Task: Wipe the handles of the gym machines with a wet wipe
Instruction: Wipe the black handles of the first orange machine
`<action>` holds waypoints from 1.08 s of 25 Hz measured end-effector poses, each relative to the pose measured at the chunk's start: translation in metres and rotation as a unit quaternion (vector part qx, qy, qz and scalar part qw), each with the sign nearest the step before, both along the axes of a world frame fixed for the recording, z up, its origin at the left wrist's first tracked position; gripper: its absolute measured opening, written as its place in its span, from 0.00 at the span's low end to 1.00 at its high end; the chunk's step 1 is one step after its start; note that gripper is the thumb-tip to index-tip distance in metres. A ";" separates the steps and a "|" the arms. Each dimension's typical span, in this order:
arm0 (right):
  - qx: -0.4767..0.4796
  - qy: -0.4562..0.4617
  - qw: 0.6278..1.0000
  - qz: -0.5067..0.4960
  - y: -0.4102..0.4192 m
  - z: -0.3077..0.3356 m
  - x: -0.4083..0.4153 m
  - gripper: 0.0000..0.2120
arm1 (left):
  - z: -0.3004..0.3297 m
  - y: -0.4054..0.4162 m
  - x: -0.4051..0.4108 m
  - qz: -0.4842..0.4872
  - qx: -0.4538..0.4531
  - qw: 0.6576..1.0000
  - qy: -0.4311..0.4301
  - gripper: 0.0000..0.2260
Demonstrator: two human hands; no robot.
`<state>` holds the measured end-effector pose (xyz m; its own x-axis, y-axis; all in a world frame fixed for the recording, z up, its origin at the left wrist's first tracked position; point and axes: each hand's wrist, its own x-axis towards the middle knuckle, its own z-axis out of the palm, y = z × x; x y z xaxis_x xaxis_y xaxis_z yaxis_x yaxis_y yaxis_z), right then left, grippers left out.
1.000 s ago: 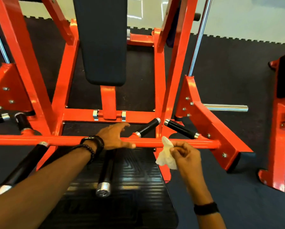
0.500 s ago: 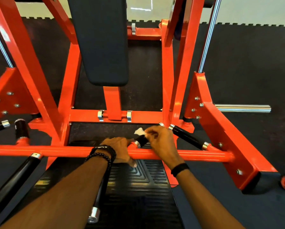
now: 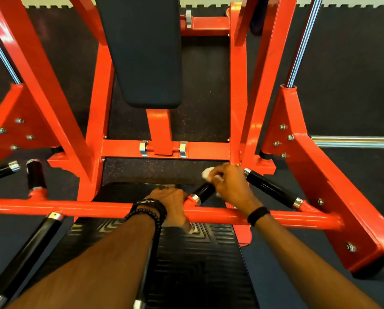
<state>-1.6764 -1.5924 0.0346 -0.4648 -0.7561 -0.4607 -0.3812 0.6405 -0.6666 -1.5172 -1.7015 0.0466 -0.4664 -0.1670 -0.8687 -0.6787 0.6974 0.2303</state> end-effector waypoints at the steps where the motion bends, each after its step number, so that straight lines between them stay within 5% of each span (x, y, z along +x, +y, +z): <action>1: -0.015 -0.029 0.998 0.048 0.003 0.011 0.021 0.06 | 0.001 -0.001 -0.001 -0.004 0.003 1.000 -0.001 0.40; 4: -0.031 0.013 0.993 0.111 0.003 0.008 0.024 0.07 | 0.003 -0.001 -0.002 -0.007 -0.001 1.000 0.007 0.39; 8: 0.063 0.108 0.992 -0.016 -0.002 -0.019 -0.035 0.10 | 0.005 0.000 -0.003 0.000 -0.008 1.000 0.012 0.38; 14: 0.001 0.001 1.000 0.013 0.015 0.013 0.033 0.10 | 0.002 -0.001 -0.003 0.001 0.004 1.000 0.007 0.38; 19: 0.069 0.058 0.984 -0.151 0.002 -0.004 -0.018 0.10 | 0.004 -0.001 -0.005 -0.002 0.001 1.000 0.017 0.36; 24: 0.036 -0.002 0.998 -0.050 0.007 0.027 0.047 0.10 | 0.001 -0.001 -0.004 -0.016 -0.007 1.000 0.022 0.40; 27: 0.066 0.080 0.992 -0.065 -0.001 0.015 0.012 0.05 | 0.002 -0.001 -0.004 -0.016 0.001 1.000 0.025 0.38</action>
<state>-1.6649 -1.5930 0.0497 -0.6297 -0.6226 -0.4646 -0.3830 0.7691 -0.5116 -1.5214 -1.7025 0.0481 -0.5146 -0.1501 -0.8442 -0.6434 0.7184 0.2644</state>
